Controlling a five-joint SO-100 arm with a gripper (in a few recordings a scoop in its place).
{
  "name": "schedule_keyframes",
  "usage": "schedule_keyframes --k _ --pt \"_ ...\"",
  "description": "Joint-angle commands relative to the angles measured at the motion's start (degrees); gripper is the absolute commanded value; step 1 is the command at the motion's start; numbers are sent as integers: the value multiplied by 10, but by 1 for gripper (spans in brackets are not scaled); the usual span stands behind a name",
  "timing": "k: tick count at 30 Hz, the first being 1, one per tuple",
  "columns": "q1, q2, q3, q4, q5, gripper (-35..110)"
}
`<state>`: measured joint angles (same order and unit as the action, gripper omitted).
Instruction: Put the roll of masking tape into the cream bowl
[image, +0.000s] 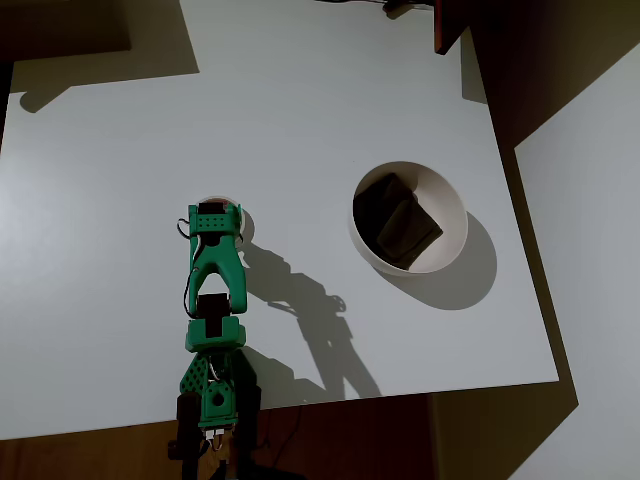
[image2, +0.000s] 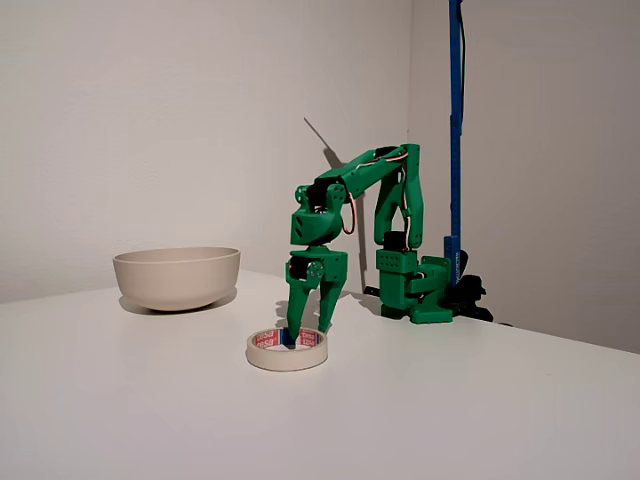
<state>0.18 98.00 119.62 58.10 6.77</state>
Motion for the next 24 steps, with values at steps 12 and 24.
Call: schedule_keyframes --k 12,24 --pt "-11 -27 -34 -32 14 12" --pt "-10 -30 -33 -34 14 -8"
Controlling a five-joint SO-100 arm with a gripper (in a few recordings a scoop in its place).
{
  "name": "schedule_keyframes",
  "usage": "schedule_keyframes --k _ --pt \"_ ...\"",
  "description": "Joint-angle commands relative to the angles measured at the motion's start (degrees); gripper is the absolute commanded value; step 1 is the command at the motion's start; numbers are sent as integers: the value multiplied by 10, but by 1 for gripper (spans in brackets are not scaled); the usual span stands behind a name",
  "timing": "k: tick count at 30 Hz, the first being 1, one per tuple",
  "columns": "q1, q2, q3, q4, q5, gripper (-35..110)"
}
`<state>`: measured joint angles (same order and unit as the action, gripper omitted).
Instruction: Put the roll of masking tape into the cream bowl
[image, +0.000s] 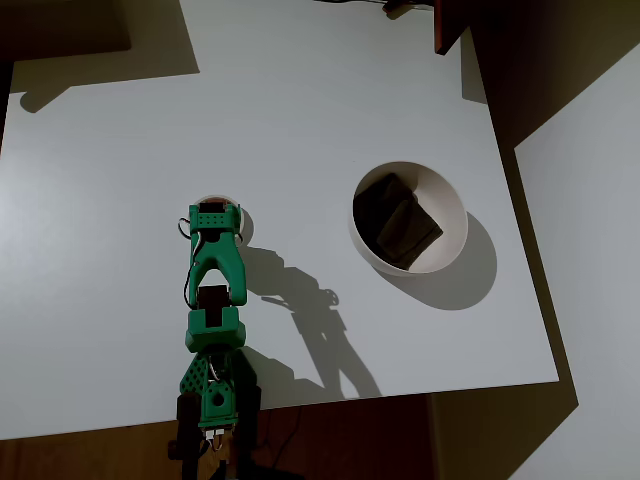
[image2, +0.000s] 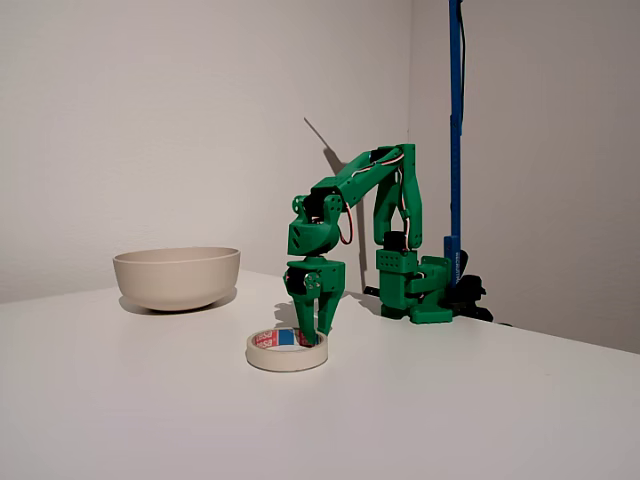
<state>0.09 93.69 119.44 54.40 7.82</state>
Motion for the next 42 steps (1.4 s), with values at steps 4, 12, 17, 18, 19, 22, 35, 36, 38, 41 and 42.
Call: schedule_keyframes --k 4,12,17,18,19,22,35,36,38,41,42 --pt "-11 25 -32 3 4 -8" --pt "-12 156 -32 61 10 -8" --pt "-14 272 -32 123 14 -8" --pt "-16 295 -32 137 15 -8" --pt "-18 323 -32 151 17 -8" --pt "-25 409 -33 191 21 -8" --pt "59 657 -141 335 5 -8" --pt "73 657 -161 345 3 -8" --pt "105 650 -202 362 -4 -8" --pt "163 631 -258 373 -13 -8" --pt "183 624 -272 372 -18 -8"
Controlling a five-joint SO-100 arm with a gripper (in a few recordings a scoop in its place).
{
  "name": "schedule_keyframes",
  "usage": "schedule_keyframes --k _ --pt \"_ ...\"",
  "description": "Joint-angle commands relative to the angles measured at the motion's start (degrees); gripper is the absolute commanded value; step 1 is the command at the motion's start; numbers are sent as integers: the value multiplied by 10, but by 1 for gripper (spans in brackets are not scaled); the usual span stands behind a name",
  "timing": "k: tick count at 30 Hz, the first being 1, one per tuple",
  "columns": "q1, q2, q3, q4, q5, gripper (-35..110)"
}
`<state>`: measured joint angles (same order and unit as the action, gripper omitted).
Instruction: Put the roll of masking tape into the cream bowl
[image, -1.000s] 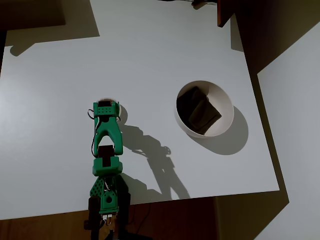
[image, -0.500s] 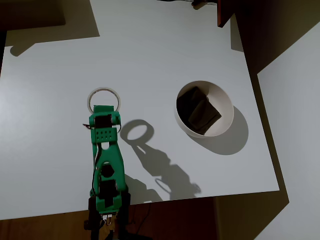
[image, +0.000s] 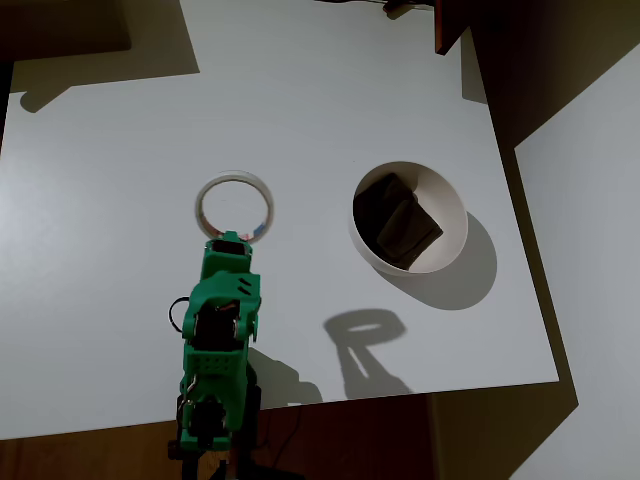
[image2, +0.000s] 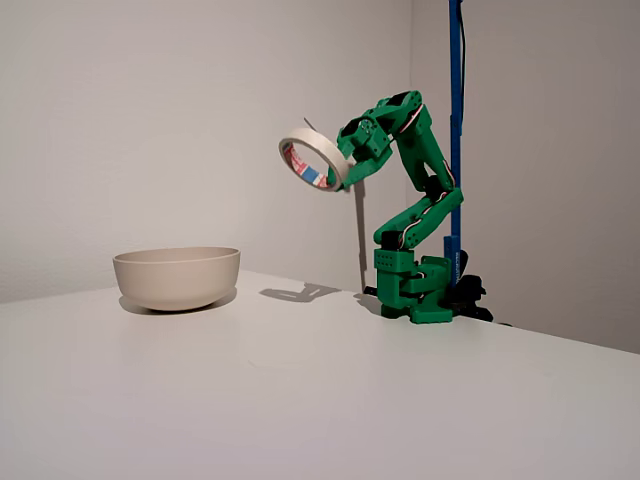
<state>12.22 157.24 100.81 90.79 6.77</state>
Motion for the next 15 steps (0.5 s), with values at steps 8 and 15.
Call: schedule_keyframes --k 8,15 --pt "209 -136 -196 -35 -25 -8" --pt "318 -307 -314 -91 -23 -8"
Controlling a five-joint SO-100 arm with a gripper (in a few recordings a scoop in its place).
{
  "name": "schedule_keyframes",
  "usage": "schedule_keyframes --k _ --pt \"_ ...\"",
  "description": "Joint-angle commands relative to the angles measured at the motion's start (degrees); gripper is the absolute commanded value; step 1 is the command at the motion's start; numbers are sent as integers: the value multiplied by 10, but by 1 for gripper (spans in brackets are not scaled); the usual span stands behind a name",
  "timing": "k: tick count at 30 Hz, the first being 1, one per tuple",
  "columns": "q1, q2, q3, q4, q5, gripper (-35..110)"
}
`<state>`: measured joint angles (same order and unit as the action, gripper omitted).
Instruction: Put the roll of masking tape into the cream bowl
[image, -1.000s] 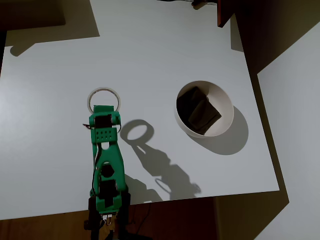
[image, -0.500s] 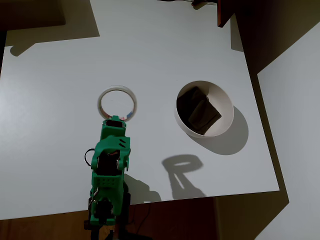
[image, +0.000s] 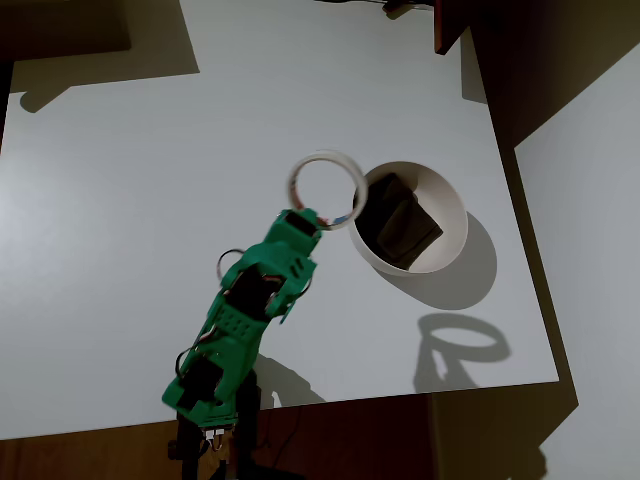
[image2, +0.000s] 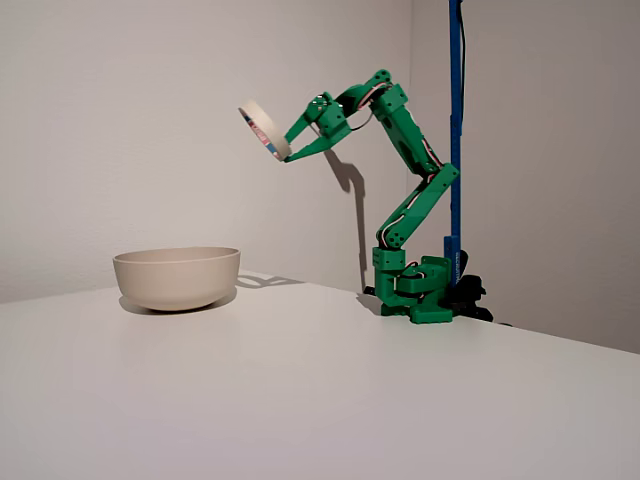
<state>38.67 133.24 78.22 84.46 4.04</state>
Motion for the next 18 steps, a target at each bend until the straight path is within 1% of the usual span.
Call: schedule_keyframes --k 1,10,18 --pt "65 -96 -109 -28 4 -8" --pt "156 -347 -290 -63 4 -8" --pt "202 -520 -415 -84 -4 -8"
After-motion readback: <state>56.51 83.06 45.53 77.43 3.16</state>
